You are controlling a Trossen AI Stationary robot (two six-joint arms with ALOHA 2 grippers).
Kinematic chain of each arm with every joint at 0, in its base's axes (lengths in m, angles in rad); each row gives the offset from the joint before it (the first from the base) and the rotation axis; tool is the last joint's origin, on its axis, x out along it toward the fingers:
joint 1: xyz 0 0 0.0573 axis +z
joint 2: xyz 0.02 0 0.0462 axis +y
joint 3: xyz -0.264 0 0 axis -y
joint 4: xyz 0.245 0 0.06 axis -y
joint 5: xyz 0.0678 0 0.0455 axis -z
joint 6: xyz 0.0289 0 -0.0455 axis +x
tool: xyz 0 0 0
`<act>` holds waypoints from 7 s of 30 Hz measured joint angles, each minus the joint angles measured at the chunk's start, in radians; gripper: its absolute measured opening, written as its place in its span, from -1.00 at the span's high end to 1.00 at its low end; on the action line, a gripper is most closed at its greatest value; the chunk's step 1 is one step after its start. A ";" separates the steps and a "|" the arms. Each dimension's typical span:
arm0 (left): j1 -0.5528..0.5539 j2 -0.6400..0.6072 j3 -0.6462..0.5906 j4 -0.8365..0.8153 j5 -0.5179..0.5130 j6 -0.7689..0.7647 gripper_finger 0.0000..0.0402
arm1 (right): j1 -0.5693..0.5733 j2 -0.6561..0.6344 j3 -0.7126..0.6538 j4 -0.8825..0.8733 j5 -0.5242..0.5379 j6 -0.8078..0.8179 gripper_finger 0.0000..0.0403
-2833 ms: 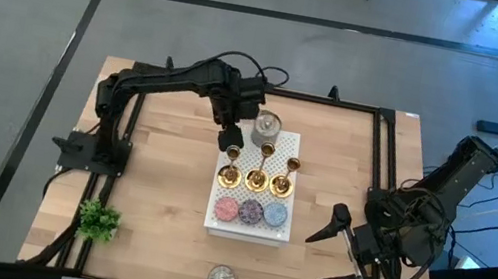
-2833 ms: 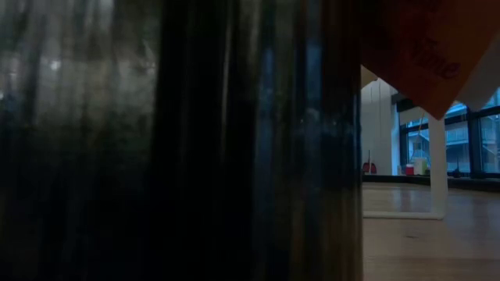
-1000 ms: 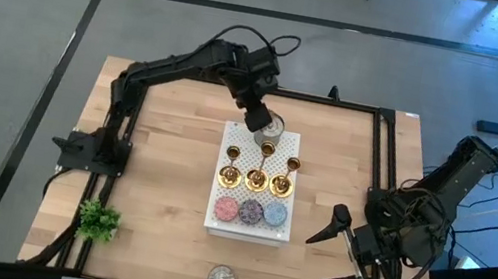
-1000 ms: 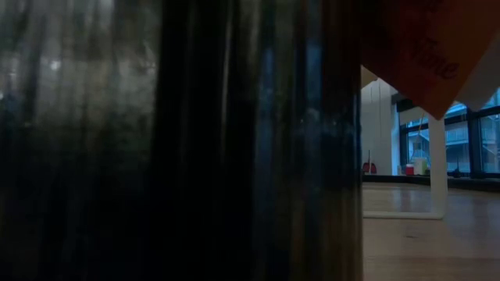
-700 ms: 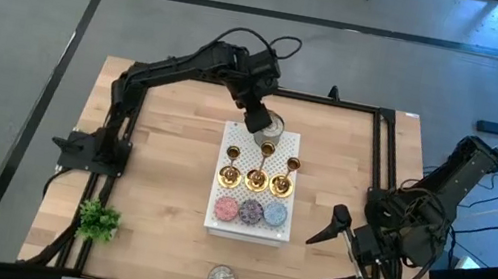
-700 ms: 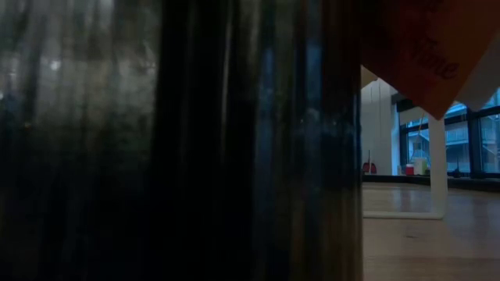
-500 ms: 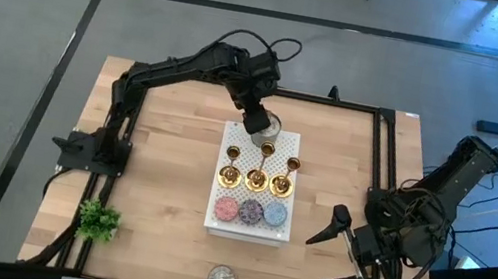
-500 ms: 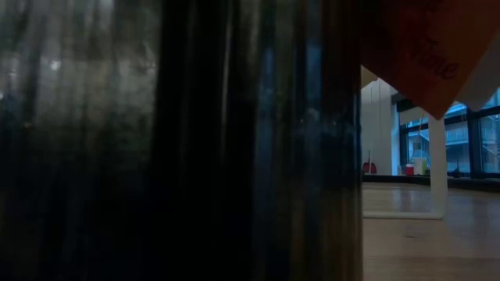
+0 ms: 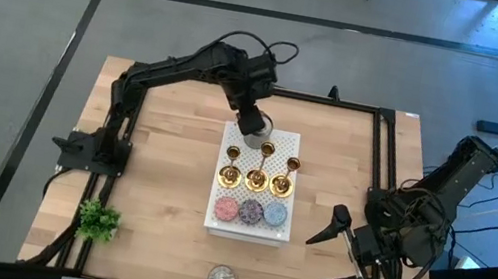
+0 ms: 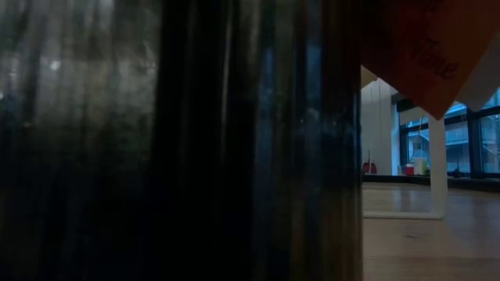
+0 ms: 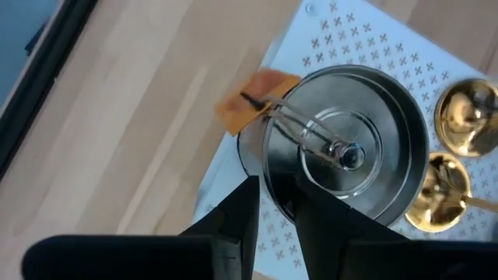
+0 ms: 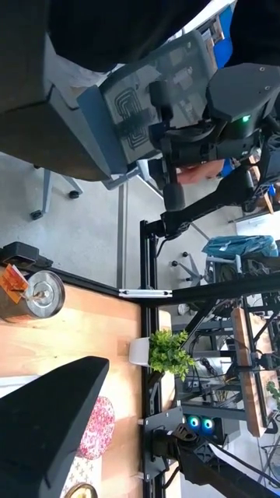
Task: Pick & Place candle stick holders
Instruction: Put the left silver scented candle on the shelf, then put the silver scented candle on the shelf aligned with the other silver scented candle
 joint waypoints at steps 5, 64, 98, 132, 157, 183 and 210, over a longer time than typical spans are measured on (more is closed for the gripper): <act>-0.004 -0.005 0.002 -0.074 0.000 0.000 0.64 | 0.000 0.000 0.000 0.000 0.000 0.000 -0.94; -0.581 -0.394 -0.012 0.005 -0.273 -0.378 0.49 | 0.000 0.031 0.000 0.279 -0.131 0.248 -0.94; -1.240 -0.240 -0.614 0.553 -0.631 -1.232 0.49 | 0.013 0.144 0.000 0.287 -0.134 0.341 -0.94; -1.273 0.015 -0.615 0.524 -0.681 -1.433 0.49 | 0.044 0.552 0.000 1.109 -0.102 0.700 -0.94; -1.266 0.015 -0.615 0.533 -0.672 -1.354 0.49 | 0.032 0.552 0.069 1.207 0.025 0.658 -0.94; -1.154 0.119 -0.614 0.664 -0.558 -1.326 0.94 | -0.040 0.552 0.069 0.891 -0.085 0.294 -0.94; -1.021 0.131 -0.614 1.023 -0.530 -1.186 0.99 | 0.121 0.707 0.068 0.053 0.072 0.562 -0.75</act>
